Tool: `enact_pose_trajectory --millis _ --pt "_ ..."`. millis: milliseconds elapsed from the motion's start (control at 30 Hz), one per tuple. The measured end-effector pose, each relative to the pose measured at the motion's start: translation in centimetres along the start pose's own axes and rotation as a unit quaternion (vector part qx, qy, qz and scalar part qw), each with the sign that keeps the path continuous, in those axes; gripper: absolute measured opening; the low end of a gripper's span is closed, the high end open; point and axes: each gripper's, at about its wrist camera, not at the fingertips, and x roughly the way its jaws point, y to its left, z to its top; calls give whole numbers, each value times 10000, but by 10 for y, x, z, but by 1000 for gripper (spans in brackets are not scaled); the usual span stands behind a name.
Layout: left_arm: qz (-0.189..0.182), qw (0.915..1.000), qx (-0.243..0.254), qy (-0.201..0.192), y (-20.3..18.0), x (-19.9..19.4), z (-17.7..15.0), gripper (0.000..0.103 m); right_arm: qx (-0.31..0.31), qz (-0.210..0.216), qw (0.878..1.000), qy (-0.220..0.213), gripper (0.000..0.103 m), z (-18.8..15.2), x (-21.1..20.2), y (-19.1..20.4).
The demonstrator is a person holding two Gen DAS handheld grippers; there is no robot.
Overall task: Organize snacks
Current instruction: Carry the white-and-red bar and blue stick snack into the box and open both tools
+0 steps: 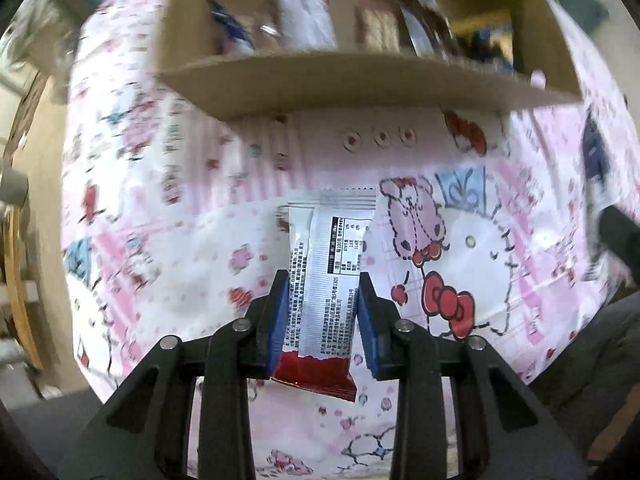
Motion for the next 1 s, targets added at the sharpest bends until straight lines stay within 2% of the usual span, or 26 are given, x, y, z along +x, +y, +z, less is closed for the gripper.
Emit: enact_pose_trajectory --millis 67,167,233,433,567,833,1000 --pt "-15 9997 -152 -180 5 -14 -9 28 4 0 10000 55 15 -1 2 1" --pt "-280 9976 -500 -394 19 -38 -26 28 0 45 9999 90 15 -3 3 3" --pt "-325 9957 -590 -642 25 -54 -35 28 -43 99 9999 42 15 -4 1 6" --pt "-312 9841 -638 -1628 32 -103 -19 28 -188 452 9988 -91 15 -2 -13 14" --pt "-322 9771 -629 -2005 39 -126 -14 28 -313 685 9968 -269 15 3 -23 23" --pt "-233 9728 -525 -2245 38 -142 13 28 -608 886 9927 -548 15 30 -32 38" --pt "-120 9704 -420 -2376 35 -148 37 28 -712 829 9917 -670 15 51 -29 37"
